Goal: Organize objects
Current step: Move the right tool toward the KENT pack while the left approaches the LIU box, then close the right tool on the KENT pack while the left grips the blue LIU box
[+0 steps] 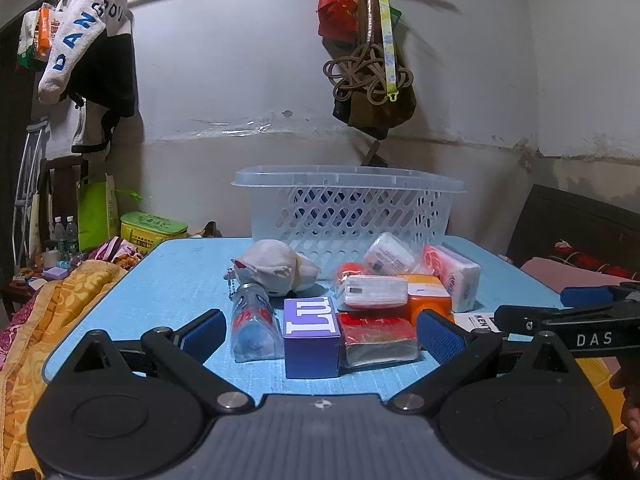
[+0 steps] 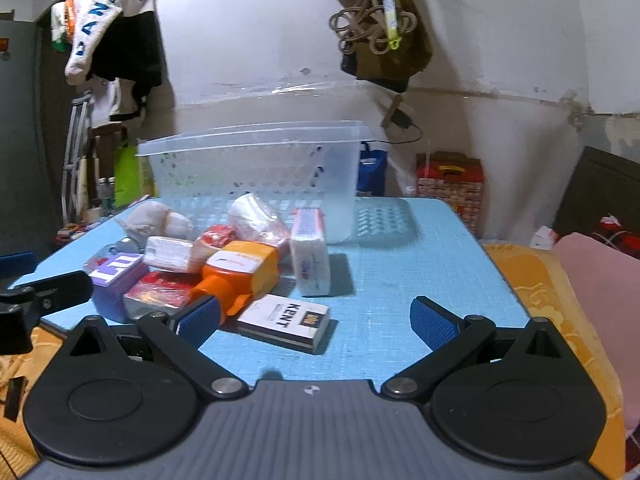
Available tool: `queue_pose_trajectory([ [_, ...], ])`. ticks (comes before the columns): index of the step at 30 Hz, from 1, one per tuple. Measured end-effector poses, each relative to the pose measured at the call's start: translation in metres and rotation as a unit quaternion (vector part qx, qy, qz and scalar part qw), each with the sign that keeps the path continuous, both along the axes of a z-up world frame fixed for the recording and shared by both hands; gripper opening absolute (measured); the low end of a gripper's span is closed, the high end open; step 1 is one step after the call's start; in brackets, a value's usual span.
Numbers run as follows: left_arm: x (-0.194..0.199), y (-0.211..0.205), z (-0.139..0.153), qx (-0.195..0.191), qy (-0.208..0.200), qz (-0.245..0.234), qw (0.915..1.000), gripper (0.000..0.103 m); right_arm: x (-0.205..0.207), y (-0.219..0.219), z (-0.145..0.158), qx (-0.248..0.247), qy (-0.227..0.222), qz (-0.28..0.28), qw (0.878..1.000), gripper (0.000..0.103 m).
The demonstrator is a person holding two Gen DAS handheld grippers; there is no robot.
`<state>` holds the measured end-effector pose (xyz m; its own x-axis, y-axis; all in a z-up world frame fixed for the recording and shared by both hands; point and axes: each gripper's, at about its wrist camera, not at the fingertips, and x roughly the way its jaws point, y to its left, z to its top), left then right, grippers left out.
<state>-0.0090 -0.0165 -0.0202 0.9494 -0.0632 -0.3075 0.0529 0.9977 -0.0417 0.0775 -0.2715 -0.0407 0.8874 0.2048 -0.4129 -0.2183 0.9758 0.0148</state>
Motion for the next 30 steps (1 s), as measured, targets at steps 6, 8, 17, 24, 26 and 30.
queue_pose_trajectory([
  [6, 0.002, 0.002, -0.001, -0.002, -0.001, -0.002, 1.0000, 0.103, 0.003, 0.002, -0.003, -0.003, 0.003, -0.021, 1.000, 0.103],
  [8, 0.003, 0.004, -0.003, -0.002, -0.002, -0.002, 1.0000, 0.103, 0.005, 0.005, -0.005, -0.005, 0.006, -0.024, 1.000, 0.103],
  [17, 0.020, 0.026, -0.014, -0.018, 0.008, -0.006, 0.9998, 0.103, 0.006, 0.031, -0.015, -0.045, -0.001, -0.060, 0.997, 0.103],
  [24, 0.027, 0.042, -0.024, -0.048, 0.019, -0.024, 0.9984, 0.096, 0.004, 0.043, -0.021, -0.048, -0.002, -0.059, 0.997, 0.099],
  [26, 0.030, 0.039, -0.027, -0.032, 0.020, -0.024, 0.9990, 0.086, 0.006, 0.046, -0.021, -0.047, 0.004, -0.056, 0.997, 0.096],
  [30, 0.034, 0.036, -0.031, -0.036, 0.026, -0.033, 0.9985, 0.082, 0.011, 0.050, -0.023, -0.052, 0.007, -0.060, 0.997, 0.085],
])
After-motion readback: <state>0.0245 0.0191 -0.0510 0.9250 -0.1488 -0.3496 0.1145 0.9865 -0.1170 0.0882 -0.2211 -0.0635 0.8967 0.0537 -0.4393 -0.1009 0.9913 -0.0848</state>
